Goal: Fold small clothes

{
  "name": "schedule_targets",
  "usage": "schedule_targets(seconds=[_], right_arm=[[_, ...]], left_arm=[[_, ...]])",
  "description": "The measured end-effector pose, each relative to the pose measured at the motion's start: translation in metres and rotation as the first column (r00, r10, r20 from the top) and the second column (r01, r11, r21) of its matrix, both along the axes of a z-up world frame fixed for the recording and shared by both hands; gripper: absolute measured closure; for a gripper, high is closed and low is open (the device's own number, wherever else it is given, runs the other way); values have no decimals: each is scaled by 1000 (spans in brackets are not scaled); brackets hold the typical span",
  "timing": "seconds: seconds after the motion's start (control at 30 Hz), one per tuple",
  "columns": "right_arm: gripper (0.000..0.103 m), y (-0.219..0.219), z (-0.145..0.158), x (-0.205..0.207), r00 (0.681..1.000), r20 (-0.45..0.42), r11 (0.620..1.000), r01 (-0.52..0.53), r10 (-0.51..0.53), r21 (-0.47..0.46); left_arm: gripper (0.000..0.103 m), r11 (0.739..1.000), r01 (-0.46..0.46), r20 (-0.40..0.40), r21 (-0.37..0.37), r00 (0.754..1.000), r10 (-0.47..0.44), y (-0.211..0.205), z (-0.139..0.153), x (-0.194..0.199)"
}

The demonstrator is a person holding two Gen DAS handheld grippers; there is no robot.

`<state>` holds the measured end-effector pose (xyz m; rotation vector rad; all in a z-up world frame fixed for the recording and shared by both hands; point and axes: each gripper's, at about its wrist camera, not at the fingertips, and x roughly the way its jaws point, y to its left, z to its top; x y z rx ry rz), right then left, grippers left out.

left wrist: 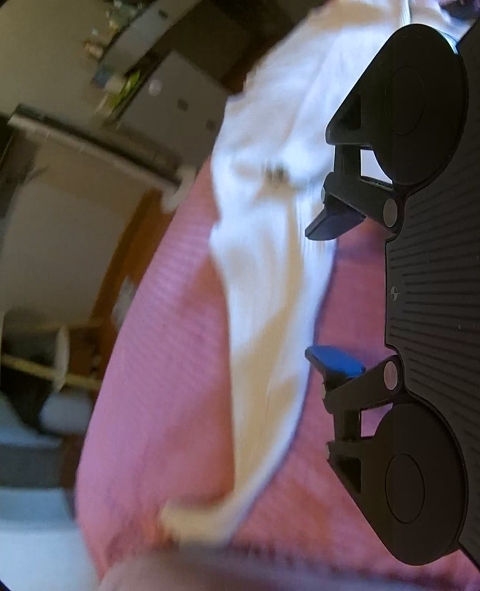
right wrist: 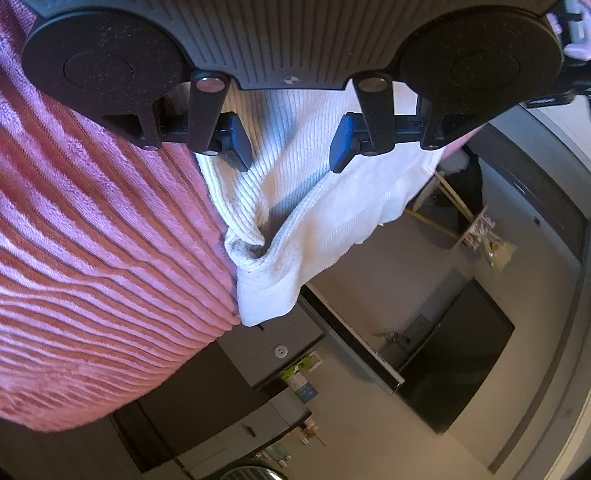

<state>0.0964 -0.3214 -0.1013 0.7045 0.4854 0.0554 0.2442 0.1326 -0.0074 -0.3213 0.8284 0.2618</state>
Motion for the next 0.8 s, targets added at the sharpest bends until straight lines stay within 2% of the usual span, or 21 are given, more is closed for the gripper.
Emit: schedule_targets(seconds=[0.03,0.1,0.23,0.33,0.4,0.5,0.57,0.63,0.7,0.73,0.77,0.8], right_arm=[[52,2,1,0,1000,1,1000,-3,3,-10],[51,4,2,0,1000,2,1000,-9,9,-15],[51,5,3,-1,1000,-1,1000,-15,15,-18],[50,7,4,-2,1000,0,999,-18,18,-27],[49,7,2,-1,1000,1,999,-18,18,-27],[49,10,1,0,1000,-2,999,-21,21,-39],[49,12,1,0,1000,1,998,-24,24,-50],[49,11,1,1,1000,3,998,-25,25,-51],[49,11,0,1,1000,5,999,-25,25,-47],[49,10,-1,1,1000,6,999,-24,25,-46],[49,10,0,1,1000,5,999,-24,25,-46],[49,10,0,1,1000,5,999,-25,25,-46]], left_arm=[[30,999,-18,-14,39,1000,18,8,0,-4],[30,995,-64,-37,71,997,66,28,-3,-7],[30,982,-190,-23,6,982,190,72,-8,-2],[30,963,-270,-15,0,963,270,92,-9,11],[28,962,-272,-24,5,962,272,100,-10,22],[29,961,-277,-82,0,958,276,110,-16,39],[38,951,-309,-114,15,944,309,116,-23,42],[47,936,-352,-145,-22,927,345,125,-34,39],[60,921,-383,-131,-64,919,373,133,-38,30],[76,917,-394,-119,-66,915,385,136,-37,27],[86,914,-401,-111,-62,913,393,138,-34,25],[87,913,-404,-97,-61,912,398,138,-30,22]])
